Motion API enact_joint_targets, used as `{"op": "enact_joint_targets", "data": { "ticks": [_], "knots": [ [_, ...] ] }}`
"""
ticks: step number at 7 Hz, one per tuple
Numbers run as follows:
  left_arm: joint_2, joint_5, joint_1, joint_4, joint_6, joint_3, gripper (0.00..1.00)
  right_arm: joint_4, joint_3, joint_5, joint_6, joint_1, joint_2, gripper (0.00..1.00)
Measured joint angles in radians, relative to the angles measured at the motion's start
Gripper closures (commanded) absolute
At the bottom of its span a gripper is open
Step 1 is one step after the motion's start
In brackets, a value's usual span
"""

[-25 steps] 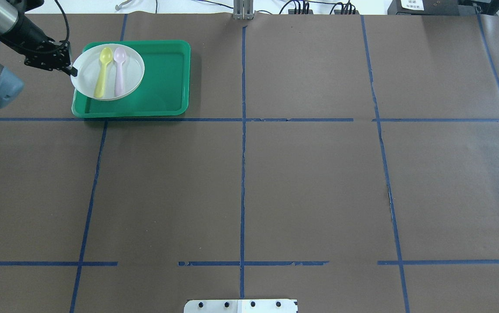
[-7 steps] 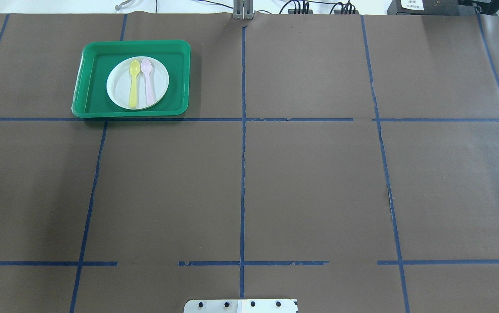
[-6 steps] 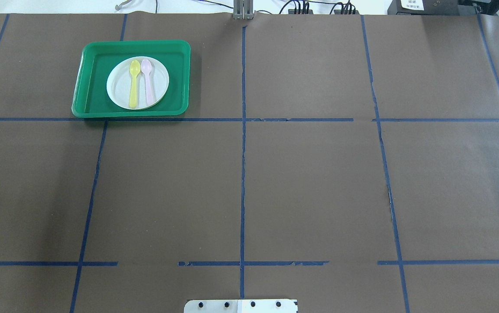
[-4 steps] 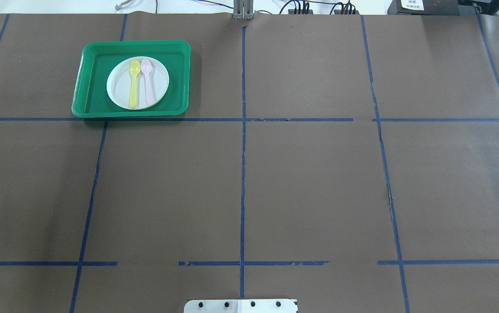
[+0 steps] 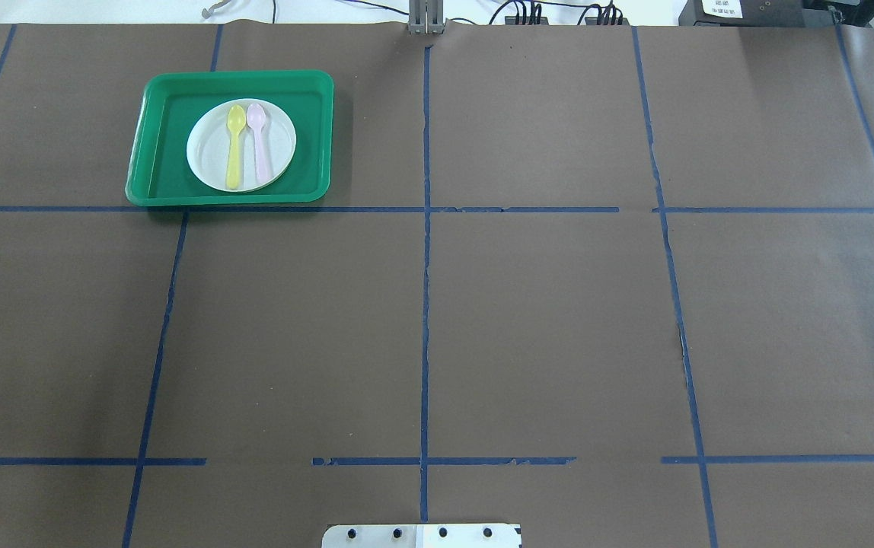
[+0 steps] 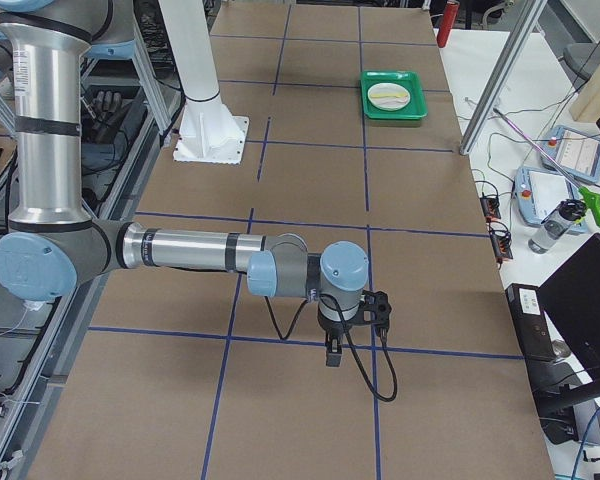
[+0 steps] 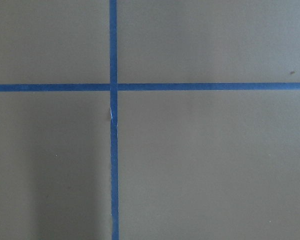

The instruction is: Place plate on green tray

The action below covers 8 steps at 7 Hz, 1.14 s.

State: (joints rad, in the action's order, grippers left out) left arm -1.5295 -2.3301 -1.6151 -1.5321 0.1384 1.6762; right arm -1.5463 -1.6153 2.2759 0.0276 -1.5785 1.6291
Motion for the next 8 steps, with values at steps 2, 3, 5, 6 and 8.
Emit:
{"op": "enact_joint_targets", "data": {
  "ticks": [2, 3, 5, 6, 8],
  "knots": [
    [-0.004, -0.001, 0.000, -0.040, 0.000, 0.002, 0.00, 0.000, 0.000, -0.001, 0.000, 0.000, 0.000, 0.00],
    [-0.003, -0.001, 0.000, -0.054, 0.000, 0.003, 0.00, 0.000, 0.000, -0.001, 0.000, 0.000, 0.000, 0.00],
    [0.000, -0.002, 0.000, -0.061, 0.000, 0.003, 0.00, 0.000, 0.000, 0.000, 0.000, 0.000, 0.000, 0.00],
    [0.000, -0.002, 0.000, -0.061, 0.000, 0.004, 0.00, 0.000, 0.000, -0.001, 0.000, 0.000, 0.000, 0.00],
    [0.000, -0.002, 0.000, -0.061, 0.000, 0.006, 0.00, -0.001, 0.000, -0.001, 0.000, 0.000, 0.000, 0.00]
  ]
}}
